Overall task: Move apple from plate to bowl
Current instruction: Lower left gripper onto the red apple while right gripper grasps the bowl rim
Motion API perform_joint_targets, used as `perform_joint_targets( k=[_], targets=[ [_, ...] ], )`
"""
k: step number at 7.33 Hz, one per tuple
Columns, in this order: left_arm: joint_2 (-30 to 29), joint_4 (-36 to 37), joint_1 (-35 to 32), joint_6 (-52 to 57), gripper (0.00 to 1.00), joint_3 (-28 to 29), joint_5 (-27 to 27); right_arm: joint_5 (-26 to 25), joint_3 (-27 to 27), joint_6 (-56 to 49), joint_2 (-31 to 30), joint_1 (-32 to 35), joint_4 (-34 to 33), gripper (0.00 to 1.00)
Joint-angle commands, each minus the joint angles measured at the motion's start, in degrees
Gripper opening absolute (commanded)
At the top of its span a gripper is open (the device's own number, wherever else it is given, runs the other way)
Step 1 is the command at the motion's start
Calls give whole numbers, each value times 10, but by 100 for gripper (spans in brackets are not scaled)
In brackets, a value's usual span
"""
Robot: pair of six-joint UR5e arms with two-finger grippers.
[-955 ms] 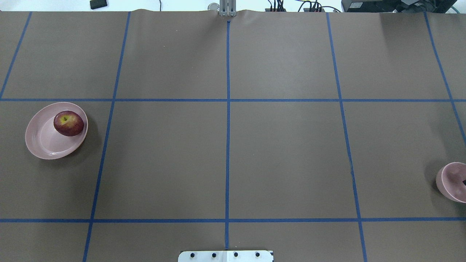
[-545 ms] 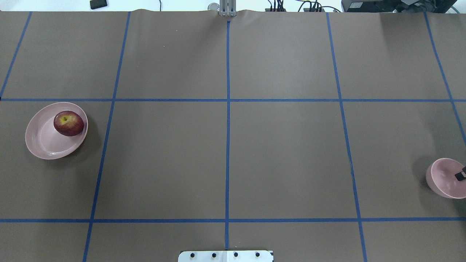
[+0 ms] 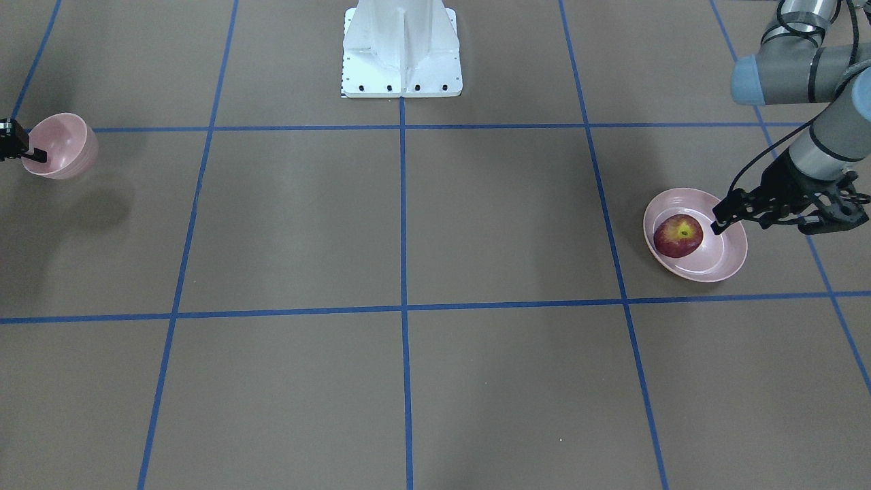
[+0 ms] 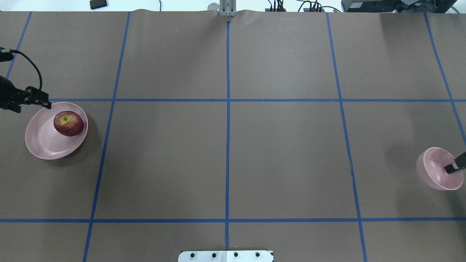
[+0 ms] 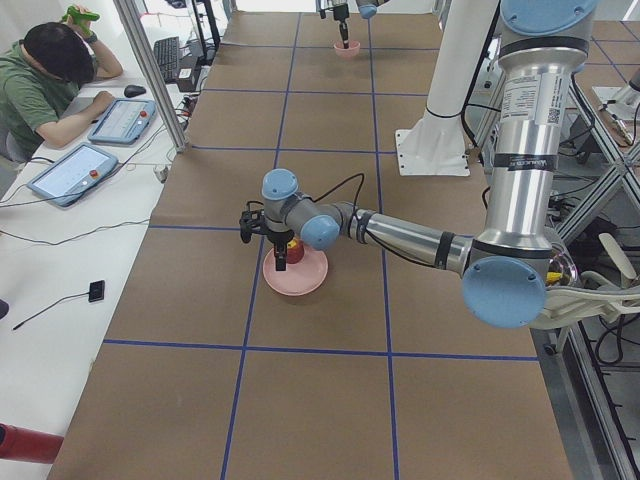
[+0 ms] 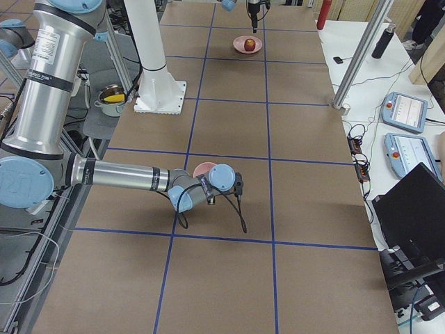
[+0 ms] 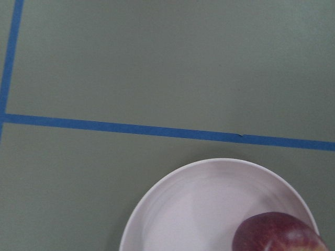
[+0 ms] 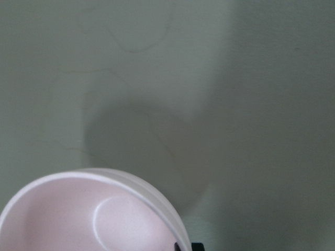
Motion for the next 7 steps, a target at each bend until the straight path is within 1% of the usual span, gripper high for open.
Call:
perform_joint_targets(
  k=[1,2,3,4,6,7],
  targets=[
    [-21,2,35,-45,98,-1,7,28,23,82,25,31,-1,0],
    [-28,2,49,-55,98,6,13,28,22,87,33,30,-2,0],
    [-29,2,64,-60,98,6,38,28,24,127,49,34,-9,0],
    [-29,2,68,-60,98,6,41,28,25,188,70,35,-10,0],
    [-27,2,68,-59,98,8,43,28,34,247,83,35,-10,0],
    [-26,3,72,-58,98,11,44,28,34,283,104,34,-10,0]
  ],
)
